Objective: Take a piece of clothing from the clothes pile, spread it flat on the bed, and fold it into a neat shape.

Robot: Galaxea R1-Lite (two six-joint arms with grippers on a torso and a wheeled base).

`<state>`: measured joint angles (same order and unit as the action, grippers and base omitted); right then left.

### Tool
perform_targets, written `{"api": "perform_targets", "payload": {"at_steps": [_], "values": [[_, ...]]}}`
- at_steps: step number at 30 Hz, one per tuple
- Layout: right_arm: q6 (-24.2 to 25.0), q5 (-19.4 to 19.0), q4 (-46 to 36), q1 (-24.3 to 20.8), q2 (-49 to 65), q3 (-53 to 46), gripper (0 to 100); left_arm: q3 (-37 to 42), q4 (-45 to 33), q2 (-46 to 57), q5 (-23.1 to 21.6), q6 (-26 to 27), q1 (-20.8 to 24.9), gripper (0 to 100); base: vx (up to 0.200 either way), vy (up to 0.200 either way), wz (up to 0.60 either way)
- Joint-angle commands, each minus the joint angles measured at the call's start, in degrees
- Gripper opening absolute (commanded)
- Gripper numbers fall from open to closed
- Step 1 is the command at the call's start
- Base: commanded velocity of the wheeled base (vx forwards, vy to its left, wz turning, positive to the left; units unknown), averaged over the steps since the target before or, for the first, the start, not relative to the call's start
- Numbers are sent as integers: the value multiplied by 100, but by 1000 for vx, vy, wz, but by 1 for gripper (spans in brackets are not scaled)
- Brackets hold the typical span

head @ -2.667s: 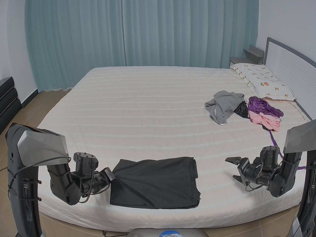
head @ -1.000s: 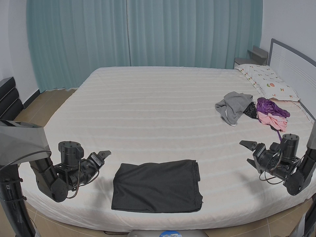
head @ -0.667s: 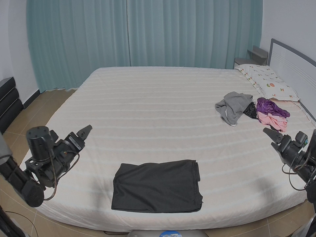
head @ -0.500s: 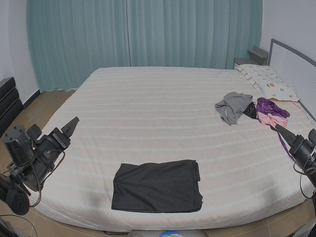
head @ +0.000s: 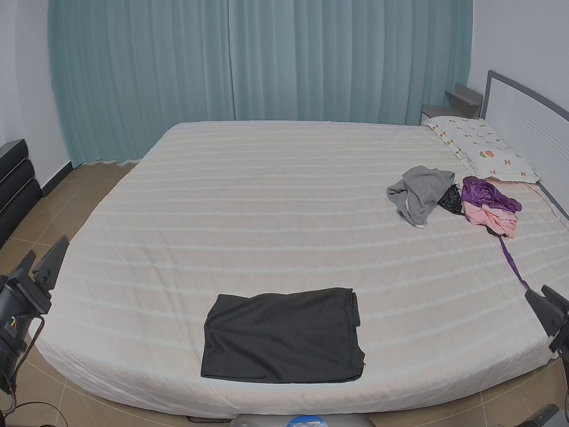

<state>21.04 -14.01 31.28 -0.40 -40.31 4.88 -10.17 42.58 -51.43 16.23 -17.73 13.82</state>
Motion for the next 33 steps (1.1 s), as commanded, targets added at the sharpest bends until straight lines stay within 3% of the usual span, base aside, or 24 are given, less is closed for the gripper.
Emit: {"api": "perform_targets", "payload": {"at_steps": [1, 7, 10, 13, 17, 20, 23, 28, 33], "values": [[-1032, -164, -4156, -795, 3487, 1305, 100, -1040, -3652, 3605, 206, 1096, -231, 100, 0, 0, 0], [-1419, 161, -4271, -777, 3460, 1507, 100, -1066, -4144, 4387, 179, 1606, -978, 100, 0, 0, 0], [-1796, 566, -4244, -733, 3460, 1472, 100, -1066, -4197, 4633, 188, 1755, -1347, 100, 0, 0, 0], [-2016, 1067, -4227, -724, 3460, 1455, 100, -1075, -4381, 4800, 188, 1878, -1435, 100, 0, 0, 0], [-2025, 1445, -4227, -724, 3460, 1472, 100, -1066, -4504, 4906, 188, 1966, -1453, 100, 0, 0, 0], [-2043, 2262, -4244, -724, 3460, 1393, 100, -1040, -4715, 5099, 179, 2045, -1418, 100, 0, 0, 0], [-2060, 2649, -4323, -724, 3460, 1358, 100, -1014, -4662, 5099, 188, 2221, -1409, 100, 0, 0, 0], [-2157, 2956, -4737, -399, 3390, 1613, 100, -1005, -4197, 5099, 214, 2537, -1409, 100, 0, 0, 0], [-2192, 2789, -5062, -118, 3706, 1384, 100, -750, -4170, 5099, 214, 2520, -1418, 100, 0, 0, 0]]}}
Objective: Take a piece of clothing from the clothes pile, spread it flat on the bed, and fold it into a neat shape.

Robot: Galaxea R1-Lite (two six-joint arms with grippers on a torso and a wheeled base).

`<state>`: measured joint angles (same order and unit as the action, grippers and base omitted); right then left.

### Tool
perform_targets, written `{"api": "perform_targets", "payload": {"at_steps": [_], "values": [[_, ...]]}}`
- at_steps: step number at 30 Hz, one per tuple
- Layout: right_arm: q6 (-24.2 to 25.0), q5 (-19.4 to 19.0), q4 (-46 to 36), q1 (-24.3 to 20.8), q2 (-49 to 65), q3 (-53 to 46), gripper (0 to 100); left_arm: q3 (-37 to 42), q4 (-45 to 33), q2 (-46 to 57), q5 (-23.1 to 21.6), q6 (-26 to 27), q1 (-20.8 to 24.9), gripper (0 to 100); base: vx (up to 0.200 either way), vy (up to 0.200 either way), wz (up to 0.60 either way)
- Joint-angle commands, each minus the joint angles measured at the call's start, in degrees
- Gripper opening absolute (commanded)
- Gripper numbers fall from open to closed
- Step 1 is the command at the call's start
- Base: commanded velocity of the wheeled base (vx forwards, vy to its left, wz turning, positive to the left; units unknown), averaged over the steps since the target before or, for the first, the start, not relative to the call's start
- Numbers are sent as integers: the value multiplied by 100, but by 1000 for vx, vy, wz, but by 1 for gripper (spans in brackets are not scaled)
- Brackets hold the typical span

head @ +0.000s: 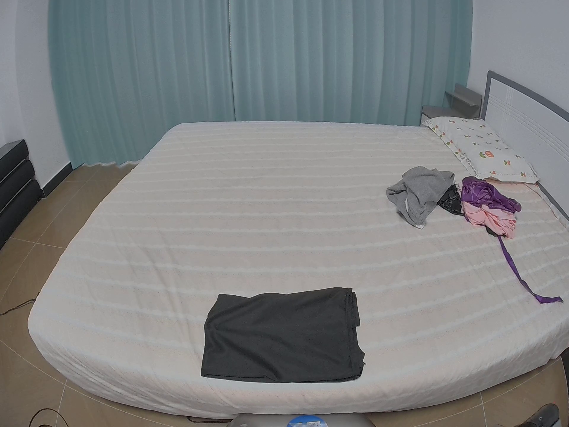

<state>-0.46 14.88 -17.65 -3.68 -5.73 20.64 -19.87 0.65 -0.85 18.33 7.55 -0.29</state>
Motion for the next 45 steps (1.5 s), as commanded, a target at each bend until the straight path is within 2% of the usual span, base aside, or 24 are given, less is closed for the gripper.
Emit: {"api": "perform_targets", "payload": {"at_steps": [1, 4, 7, 10, 12, 13, 15, 17, 21, 23, 29, 32, 40, 45], "values": [[-77, -205, -151, 245, 388, -297, 100, 300, 58, 41, 3, -8, 3, 100, 0, 0, 0], [-86, -689, -107, 368, 573, -482, 100, 554, 102, 41, -76, -8, 3, 100, 0, 0, 0], [-77, -741, 341, 368, 573, -579, 100, 757, 199, 41, -260, -25, 3, 100, 0, 0, 0], [-112, -759, 1211, 368, 573, -1106, 100, 1196, 515, 41, -489, -95, 3, 100, 0, 0, 0], [-191, -803, 2407, 368, 573, -1941, 100, 1679, 1052, 41, -779, -95, -6, 100, 0, 0, 0], [-244, -829, 2618, 368, 573, -2064, 100, 1846, 1263, 33, -911, -104, -6, 100, 0, 0, 0], [-217, -891, 2565, 368, 573, -2064, 100, 1987, 1403, 33, -1130, -104, -6, 100, 0, 0, 0], [-217, -873, 2319, 368, 573, -2064, 100, 1987, 1096, 41, -1579, -201, -6, 100, 0, 0, 0], [-200, -882, 2205, 368, 573, -2064, 100, 1987, 700, 41, -1842, -236, -6, 100, 0, 0, 0], [-209, -873, 2205, 368, 573, -2064, 100, 1987, 322, 41, -1877, -227, -6, 100, 0, 0, 0], [-209, -821, 2161, 368, 573, -2055, 100, 1987, 278, 41, -2097, -394, -6, 100, 0, 0, 0], [-200, -812, 2064, 377, 564, -2037, 100, 1978, -161, 15, -2124, -526, 3, 100, 0, 0, 0], [284, -961, 2011, 377, 564, -2037, 100, 1987, -91, 33, -2124, -667, 3, 100, 0, 0, 0], [205, -1216, 2003, 377, 564, -2064, 100, 1987, -91, 33, -2115, -667, 3, 100, 0, 0, 0]]}}
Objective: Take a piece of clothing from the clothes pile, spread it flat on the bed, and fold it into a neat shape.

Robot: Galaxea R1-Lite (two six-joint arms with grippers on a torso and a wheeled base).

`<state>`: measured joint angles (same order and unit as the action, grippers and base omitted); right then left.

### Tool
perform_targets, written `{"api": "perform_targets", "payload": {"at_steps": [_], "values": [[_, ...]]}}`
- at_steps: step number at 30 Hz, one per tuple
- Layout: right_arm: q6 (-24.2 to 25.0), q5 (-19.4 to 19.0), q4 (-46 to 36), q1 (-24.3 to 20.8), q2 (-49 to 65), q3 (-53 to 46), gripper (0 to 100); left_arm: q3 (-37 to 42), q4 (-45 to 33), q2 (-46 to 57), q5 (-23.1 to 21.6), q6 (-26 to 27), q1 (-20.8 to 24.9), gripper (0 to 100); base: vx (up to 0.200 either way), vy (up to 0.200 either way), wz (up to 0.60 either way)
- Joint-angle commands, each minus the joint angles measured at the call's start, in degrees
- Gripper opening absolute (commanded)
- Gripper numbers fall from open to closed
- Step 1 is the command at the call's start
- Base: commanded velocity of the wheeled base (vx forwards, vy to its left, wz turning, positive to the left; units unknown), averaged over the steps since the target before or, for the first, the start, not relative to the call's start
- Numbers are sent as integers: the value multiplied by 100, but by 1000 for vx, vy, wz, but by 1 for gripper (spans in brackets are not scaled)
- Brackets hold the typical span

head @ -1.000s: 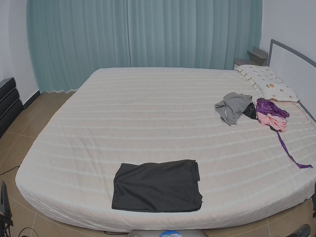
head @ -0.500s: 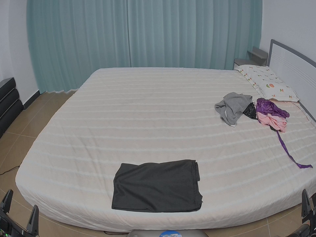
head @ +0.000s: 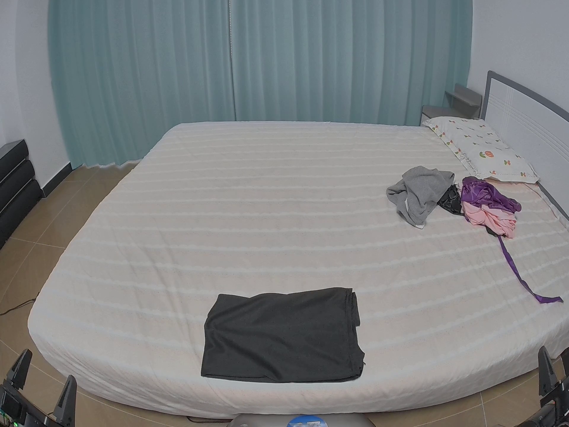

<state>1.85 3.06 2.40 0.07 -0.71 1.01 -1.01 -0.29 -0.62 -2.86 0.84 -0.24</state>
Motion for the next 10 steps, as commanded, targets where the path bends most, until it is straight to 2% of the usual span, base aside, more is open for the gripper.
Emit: {"api": "perform_targets", "payload": {"at_steps": [1, 6, 10], "values": [[-36, -34, -12, 1, 62, -101, 100, 101, 3, 9, 5, 4, -2, 100, 0, 0, 0], [-97, -121, -73, 1, 62, -101, 100, 101, 3, 18, 40, 4, -2, 100, 0, 0, 0], [-273, -341, -240, 1, 62, -101, 100, 101, 12, 18, 40, -14, -2, 100, 0, 0, 0]]}}
